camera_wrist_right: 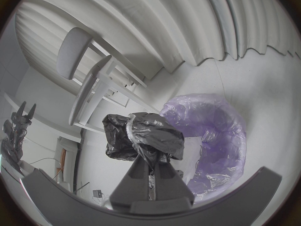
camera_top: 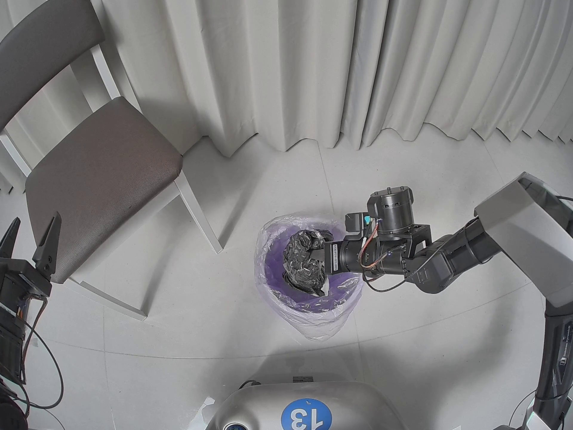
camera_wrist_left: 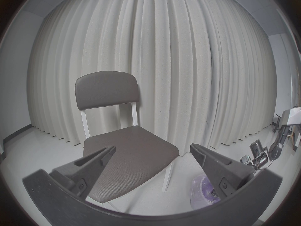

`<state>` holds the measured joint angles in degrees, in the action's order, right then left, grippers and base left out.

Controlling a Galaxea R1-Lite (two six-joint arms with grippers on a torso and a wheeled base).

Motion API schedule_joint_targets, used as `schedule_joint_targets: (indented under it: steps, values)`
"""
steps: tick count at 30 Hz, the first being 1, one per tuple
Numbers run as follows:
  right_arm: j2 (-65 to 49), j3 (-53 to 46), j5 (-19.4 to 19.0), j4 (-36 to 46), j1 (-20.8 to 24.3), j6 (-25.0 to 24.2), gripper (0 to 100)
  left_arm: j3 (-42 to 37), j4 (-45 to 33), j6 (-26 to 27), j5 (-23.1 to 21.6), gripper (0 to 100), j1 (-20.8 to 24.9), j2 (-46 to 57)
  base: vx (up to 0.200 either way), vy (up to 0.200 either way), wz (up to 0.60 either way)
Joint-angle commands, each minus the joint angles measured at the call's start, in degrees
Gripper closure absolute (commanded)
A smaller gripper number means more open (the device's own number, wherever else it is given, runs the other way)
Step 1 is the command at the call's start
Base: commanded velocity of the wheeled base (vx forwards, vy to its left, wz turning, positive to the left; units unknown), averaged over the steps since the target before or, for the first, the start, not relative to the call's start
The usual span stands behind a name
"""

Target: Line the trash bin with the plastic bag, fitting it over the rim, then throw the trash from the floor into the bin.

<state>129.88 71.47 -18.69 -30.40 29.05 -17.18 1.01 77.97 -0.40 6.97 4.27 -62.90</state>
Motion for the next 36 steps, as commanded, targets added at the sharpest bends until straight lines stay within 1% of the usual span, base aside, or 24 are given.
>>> schedule_joint_targets:
  steps: [1,2,3,7,10,12,15,18,25,26,29,36]
  values:
    - [5.0,3.7,0.0,-0.1,-1.0,-2.2,100,-1.0,0.2,0.1,-0.1,0,0.0,0.9,0.0,0.0,0.0]
    - [5.0,3.7,0.0,-0.1,-1.0,-2.2,100,-1.0,0.2,0.1,-0.1,0,0.0,0.9,0.0,0.0,0.0]
    - [6.0,5.3,0.4,-0.5,-1.2,-4.3,100,-1.0,0.3,0.1,-0.2,0,0.0,0.7,0.0,0.0,0.0]
    - [6.2,7.6,1.7,-0.9,-1.4,-6.4,100,-1.0,0.2,0.1,-0.1,0,0.0,1.0,0.0,0.0,0.0]
    - [7.2,10.2,5.3,-4.0,-1.5,-8.4,100,-1.0,0.1,0.1,-0.1,0,0.0,1.2,0.0,0.0,0.0]
    - [8.3,10.9,6.3,-6.9,-2.0,-8.8,100,-1.0,0.2,0.1,-0.2,0,0.0,1.1,0.0,0.0,0.0]
    - [10.5,11.0,6.5,-11.3,-2.5,-8.8,100,-1.0,0.3,0.2,-0.2,0,0.0,1.0,0.0,0.0,0.0]
    - [11.9,10.6,6.5,-13.6,-2.9,-8.5,100,-1.0,0.3,0.2,-0.2,0,0.0,1.2,0.0,0.0,0.0]
    - [9.5,6.3,5.2,-11.6,-1.5,-7.9,100,-1.0,0.3,0.1,-0.2,0,0.0,0.9,0.0,0.0,0.0]
    - [9.3,5.8,5.2,-9.5,-0.7,-6.9,100,-1.0,0.3,0.1,-0.2,0,0.0,0.8,0.0,0.0,0.0]
    - [9.6,5.7,5.1,-5.8,-0.5,-4.6,100,-1.0,0.3,0.1,-0.2,0,0.0,1.0,0.0,0.0,0.0]
    - [11.3,5.7,3.7,-1.9,-0.5,-2.0,100,-1.0,0.3,0.1,-0.3,0,0.0,1.1,0.0,0.0,0.0]
